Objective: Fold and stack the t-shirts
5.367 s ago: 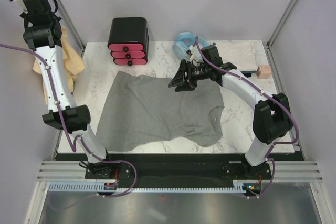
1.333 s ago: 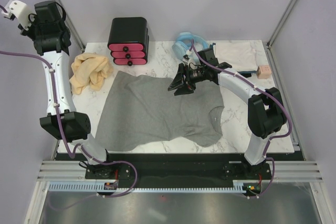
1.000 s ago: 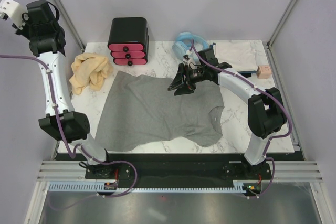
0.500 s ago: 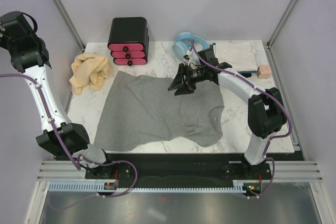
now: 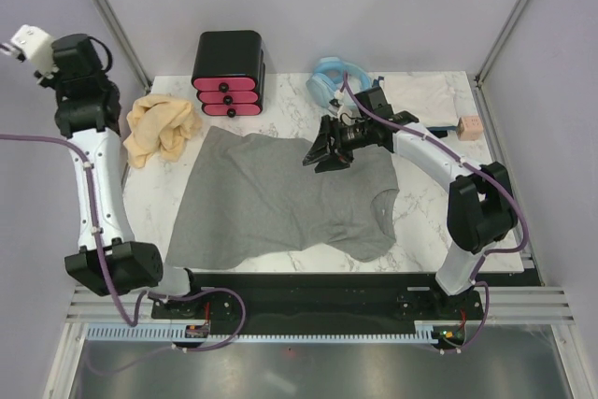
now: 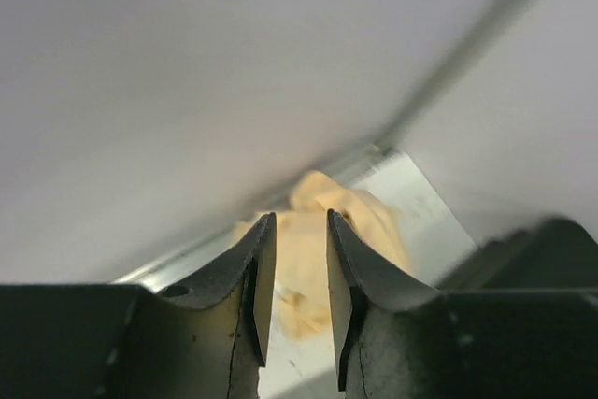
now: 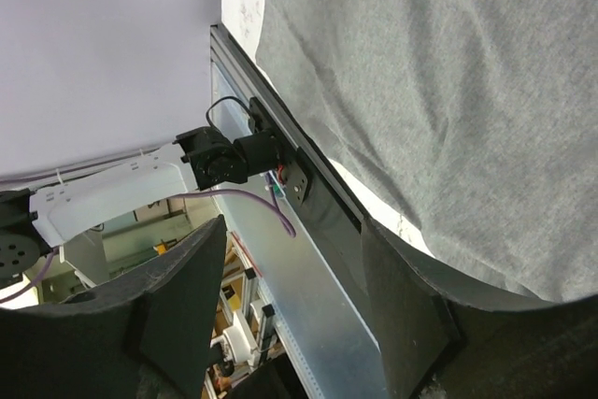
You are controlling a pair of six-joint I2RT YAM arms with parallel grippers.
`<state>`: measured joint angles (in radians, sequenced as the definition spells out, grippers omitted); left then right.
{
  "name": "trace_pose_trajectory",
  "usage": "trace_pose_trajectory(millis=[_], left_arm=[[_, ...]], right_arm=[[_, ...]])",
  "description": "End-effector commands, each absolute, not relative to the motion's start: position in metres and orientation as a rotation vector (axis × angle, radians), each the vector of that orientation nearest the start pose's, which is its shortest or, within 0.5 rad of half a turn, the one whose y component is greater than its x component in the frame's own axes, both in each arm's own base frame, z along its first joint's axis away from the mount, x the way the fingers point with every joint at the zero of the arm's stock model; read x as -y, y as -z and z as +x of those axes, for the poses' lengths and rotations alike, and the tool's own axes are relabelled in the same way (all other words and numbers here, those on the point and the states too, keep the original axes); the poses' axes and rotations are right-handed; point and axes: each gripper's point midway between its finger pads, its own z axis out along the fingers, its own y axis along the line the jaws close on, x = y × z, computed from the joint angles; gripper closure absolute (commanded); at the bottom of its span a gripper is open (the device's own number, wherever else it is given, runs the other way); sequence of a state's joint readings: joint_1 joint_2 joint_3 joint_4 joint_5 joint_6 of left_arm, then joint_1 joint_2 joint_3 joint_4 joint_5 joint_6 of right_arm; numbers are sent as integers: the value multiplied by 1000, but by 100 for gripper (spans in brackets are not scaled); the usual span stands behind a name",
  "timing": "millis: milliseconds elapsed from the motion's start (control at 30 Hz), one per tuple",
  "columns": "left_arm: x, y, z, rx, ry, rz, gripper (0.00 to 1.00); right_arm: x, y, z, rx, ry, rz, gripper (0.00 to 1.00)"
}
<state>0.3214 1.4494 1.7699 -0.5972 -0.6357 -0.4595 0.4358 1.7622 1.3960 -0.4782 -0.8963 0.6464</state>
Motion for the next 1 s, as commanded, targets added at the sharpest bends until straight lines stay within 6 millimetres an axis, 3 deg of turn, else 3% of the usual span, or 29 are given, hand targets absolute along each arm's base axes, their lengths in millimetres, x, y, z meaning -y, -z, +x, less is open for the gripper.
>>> trace_pose_trajectory(millis=[0, 33, 100, 133, 167, 233, 333, 433, 567, 667, 700, 733, 833, 967], left_arm=[[-134, -433, 373, -1492, -394, -906, 62], [-97, -430, 384, -1539, -341, -823, 61], [-69, -419, 385, -1589, -315, -758, 59], [-43, -413, 387, -1622, -275, -701, 58], [-33, -397, 386, -1662, -278, -675, 57], [-4, -387, 379, -1705, -211, -601, 53], [24, -346, 366, -1837, -136, -523, 49], [38, -292, 346, -2040, -88, -505, 53], [51, -250, 318, -2230, -45, -505, 57], [51, -226, 300, -2296, -74, -496, 56], [50, -219, 295, -2311, -84, -493, 56], [49, -203, 287, -2346, -106, -488, 56], [47, -186, 275, -2384, -113, -481, 55], [48, -188, 269, -2360, -70, -486, 53]], right_arm=[[-304, -204, 300, -2538, -1494, -239, 33], [-304, -205, 300, -2532, -1484, -247, 32], [-302, -203, 302, -2531, -1463, -242, 32], [-302, -203, 304, -2528, -1441, -237, 32], [-301, -203, 305, -2523, -1428, -239, 32], [-298, -200, 307, -2530, -1383, -224, 31], [-293, -203, 311, -2512, -1323, -227, 30], [-280, -208, 319, -2500, -1189, -219, 29], [-242, -202, 334, -2496, -843, -135, 25], [-218, -184, 319, -2545, -711, -78, 25], [-202, -168, 306, -2598, -618, -43, 25], [-195, -161, 300, -2616, -579, -30, 25], [-162, -151, 286, -2615, -396, 48, 25], [-139, -154, 290, -2578, -239, 31, 25]])
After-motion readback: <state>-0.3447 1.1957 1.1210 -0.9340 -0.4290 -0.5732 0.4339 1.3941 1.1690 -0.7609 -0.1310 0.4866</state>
